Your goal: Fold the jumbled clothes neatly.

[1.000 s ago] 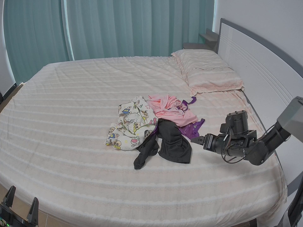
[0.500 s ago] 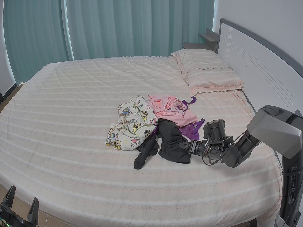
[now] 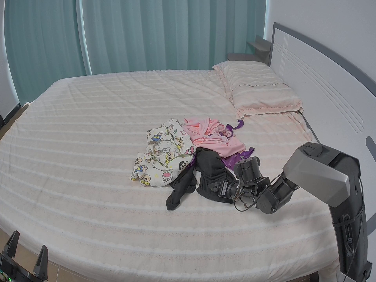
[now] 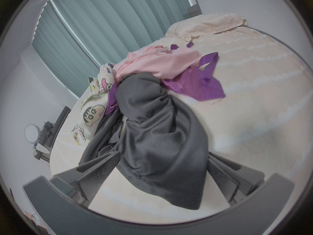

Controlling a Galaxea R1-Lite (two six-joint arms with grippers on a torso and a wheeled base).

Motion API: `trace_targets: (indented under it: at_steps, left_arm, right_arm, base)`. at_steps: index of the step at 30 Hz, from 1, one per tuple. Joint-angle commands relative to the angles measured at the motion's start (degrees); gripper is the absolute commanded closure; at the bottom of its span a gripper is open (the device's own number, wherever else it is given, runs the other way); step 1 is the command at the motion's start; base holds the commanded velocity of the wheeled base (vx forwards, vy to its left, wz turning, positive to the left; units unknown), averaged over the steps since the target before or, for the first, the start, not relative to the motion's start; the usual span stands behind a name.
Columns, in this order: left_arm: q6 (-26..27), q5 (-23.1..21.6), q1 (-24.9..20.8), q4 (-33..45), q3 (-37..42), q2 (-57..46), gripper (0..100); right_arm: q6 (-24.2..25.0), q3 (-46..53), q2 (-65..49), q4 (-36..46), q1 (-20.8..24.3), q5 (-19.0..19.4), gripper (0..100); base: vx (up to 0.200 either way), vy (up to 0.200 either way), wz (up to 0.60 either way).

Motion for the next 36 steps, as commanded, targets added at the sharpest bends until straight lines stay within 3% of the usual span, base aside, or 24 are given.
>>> trace_targets:
  at_steps: [1,4,5,13,15,21,25,26,27,29,33,36]
  left_arm:
    - [0.0,0.0,0.0,0.0,0.9,-1.0,0]
    - [0.0,0.0,0.0,0.0,0.9,-1.0,0]
    - [0.1,0.0,0.0,0.0,0.9,-1.0,0]
    - [0.2,-0.1,0.0,0.0,0.9,-1.0,0]
    - [0.2,-0.1,0.0,0.0,0.9,-1.0,0]
    - [2.0,-2.7,0.0,-0.1,0.9,-1.0,0]
    - [0.9,-3.4,0.0,-1.8,-1.7,-0.8,0]
    - [-1.5,-3.5,-0.1,-3.4,-7.4,1.7,0]
    - [-1.5,-3.5,-0.1,-3.4,-7.4,1.7,0]
    - [-4.9,-5.1,-0.3,-4.3,-14.0,13.4,0]
    - [-4.4,-12.5,-0.8,-4.5,-14.8,23.2,0]
    - [0.5,-15.9,-1.0,-4.1,-13.2,30.5,0]
  right_arm:
    - [-0.1,-3.3,3.1,0.1,1.3,-1.9,0]
    - [-0.1,-5.3,4.4,0.3,1.3,-3.8,0]
    - [0.0,-5.5,4.5,0.2,1.3,-3.9,100]
    - [0.8,0.3,-0.9,-0.1,0.9,-2.8,100]
    - [1.0,3.7,-3.8,-0.2,0.8,-0.9,100]
    - [4.4,18.6,-16.5,-5.7,0.4,9.8,100]
    - [4.9,27.8,-22.0,-11.5,0.5,13.3,100]
    - [4.9,30.4,-23.0,-13.3,0.5,13.8,100]
    - [4.9,30.4,-23.0,-13.3,0.5,13.8,100]
    - [5.3,35.2,-24.8,-18.1,0.6,14.2,100]
    - [7.5,41.2,-26.7,-24.9,1.2,14.2,100]
    - [8.4,43.9,-27.1,-30.3,1.1,14.1,100]
  base:
    - [0.000,0.000,0.00]
    - [0.000,0.000,0.00]
    - [0.000,0.000,0.00]
    - [0.000,0.000,0.00]
    - [0.000,0.000,0.00]
    - [0.000,0.000,0.00]
    - [0.000,0.000,0.00]
    - [0.000,0.000,0.00]
    - [0.000,0.000,0.00]
    - [0.000,0.000,0.00]
    - [0.000,0.000,0.00]
    - [0.000,0.000,0.00]
